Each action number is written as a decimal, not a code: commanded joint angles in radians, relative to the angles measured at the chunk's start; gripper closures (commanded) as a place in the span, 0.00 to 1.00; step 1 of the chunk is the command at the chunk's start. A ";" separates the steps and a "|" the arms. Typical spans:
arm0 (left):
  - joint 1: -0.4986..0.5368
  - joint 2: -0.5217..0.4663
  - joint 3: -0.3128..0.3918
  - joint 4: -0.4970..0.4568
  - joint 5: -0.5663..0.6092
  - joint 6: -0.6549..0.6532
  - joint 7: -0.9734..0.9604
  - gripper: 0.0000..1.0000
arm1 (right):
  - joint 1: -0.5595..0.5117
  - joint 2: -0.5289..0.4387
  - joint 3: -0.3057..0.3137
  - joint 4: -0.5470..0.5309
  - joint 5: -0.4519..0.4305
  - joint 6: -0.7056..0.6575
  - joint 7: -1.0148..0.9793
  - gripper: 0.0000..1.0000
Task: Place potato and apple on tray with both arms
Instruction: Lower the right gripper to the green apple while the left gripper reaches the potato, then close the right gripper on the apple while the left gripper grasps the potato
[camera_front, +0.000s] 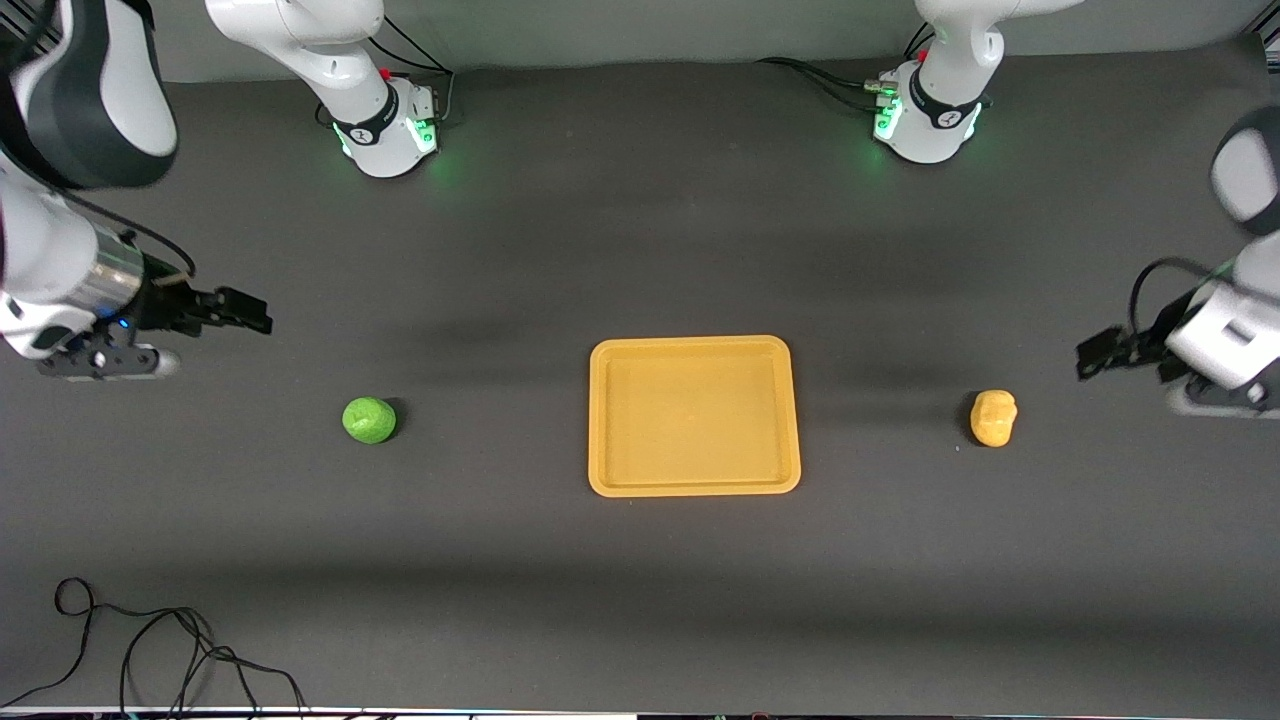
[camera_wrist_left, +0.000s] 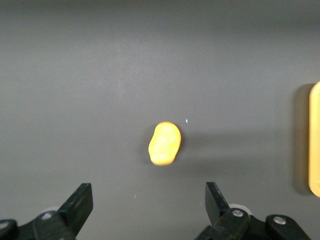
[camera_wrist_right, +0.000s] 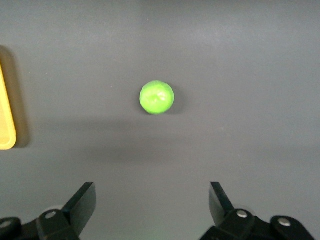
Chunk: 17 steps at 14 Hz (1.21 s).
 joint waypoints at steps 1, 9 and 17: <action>-0.010 0.126 0.003 0.007 0.004 0.109 -0.020 0.00 | 0.010 0.063 0.000 -0.029 0.024 0.128 -0.024 0.00; -0.021 0.221 0.003 -0.270 0.018 0.529 -0.013 0.00 | 0.004 0.252 0.031 -0.279 0.018 0.634 -0.022 0.00; -0.044 0.300 0.005 -0.272 0.058 0.572 -0.013 0.11 | 0.010 0.365 0.031 -0.278 0.019 0.693 -0.004 0.00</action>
